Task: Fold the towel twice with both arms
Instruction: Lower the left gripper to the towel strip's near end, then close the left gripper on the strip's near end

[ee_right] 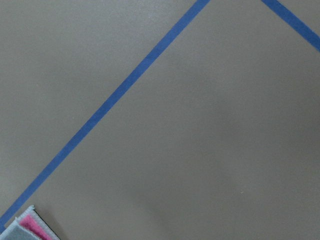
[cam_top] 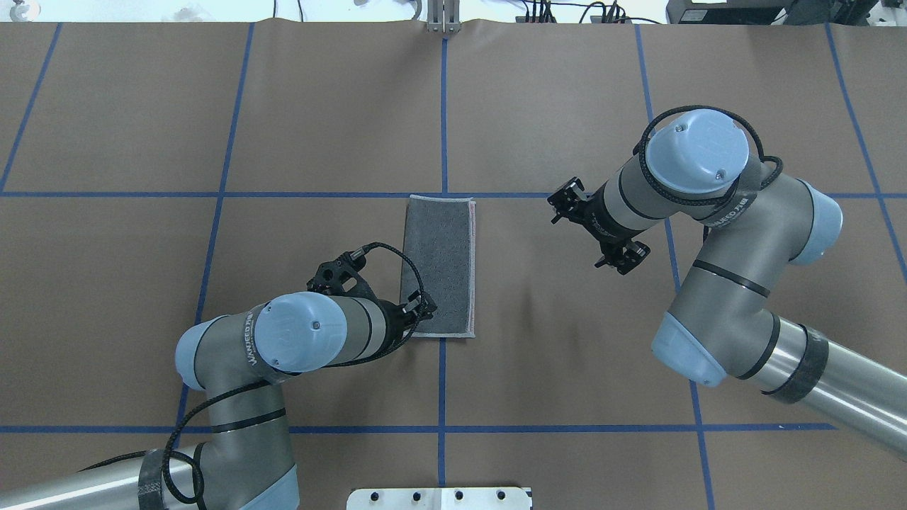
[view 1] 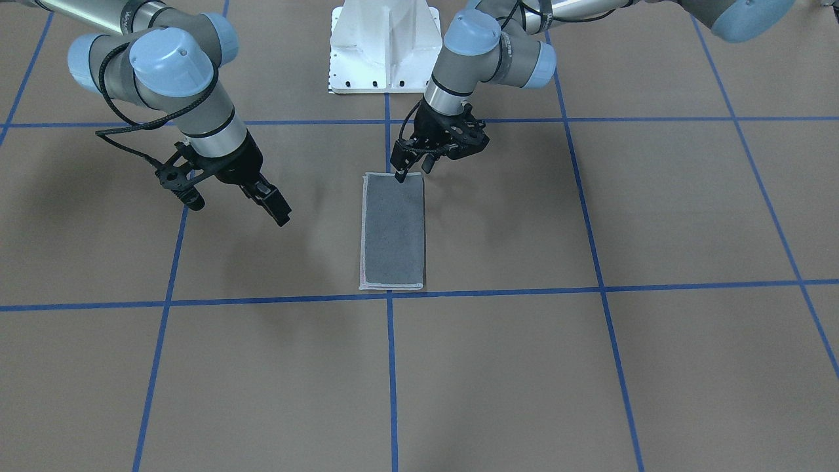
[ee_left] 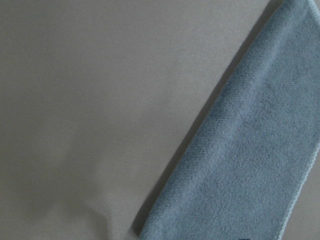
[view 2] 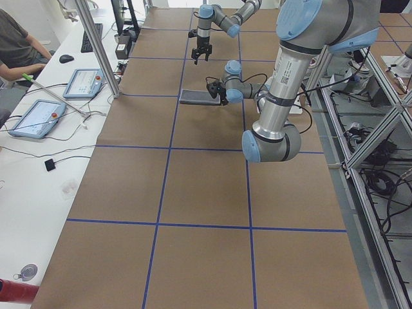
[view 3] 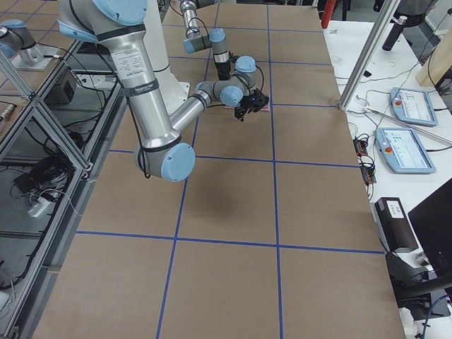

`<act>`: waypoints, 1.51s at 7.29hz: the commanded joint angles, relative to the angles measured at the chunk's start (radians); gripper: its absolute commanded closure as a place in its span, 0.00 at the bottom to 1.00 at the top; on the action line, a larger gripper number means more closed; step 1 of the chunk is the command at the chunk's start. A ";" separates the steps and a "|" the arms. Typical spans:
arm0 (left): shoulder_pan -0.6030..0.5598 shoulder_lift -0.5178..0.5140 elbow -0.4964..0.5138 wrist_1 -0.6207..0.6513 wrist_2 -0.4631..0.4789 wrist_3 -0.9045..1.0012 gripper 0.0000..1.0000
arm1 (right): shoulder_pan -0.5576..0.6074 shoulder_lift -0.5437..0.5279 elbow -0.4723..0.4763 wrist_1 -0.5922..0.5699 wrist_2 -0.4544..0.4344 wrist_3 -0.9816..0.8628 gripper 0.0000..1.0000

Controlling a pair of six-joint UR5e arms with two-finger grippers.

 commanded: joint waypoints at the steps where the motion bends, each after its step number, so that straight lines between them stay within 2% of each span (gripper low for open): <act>1: 0.000 0.000 0.002 0.000 0.002 0.001 0.29 | 0.000 -0.001 0.003 -0.002 0.000 0.000 0.00; 5: 0.000 0.000 0.014 0.000 -0.001 -0.003 0.30 | -0.002 0.001 0.003 -0.002 0.000 0.002 0.00; 7: 0.000 0.001 0.016 0.000 -0.001 -0.003 0.51 | -0.003 -0.001 0.001 0.000 0.000 0.002 0.00; 10: -0.002 0.001 0.014 0.000 -0.001 -0.005 0.51 | -0.003 -0.001 0.000 -0.002 0.000 0.002 0.00; 11: -0.002 0.001 0.010 0.001 -0.003 -0.005 0.55 | -0.003 0.001 0.000 0.000 0.000 0.002 0.00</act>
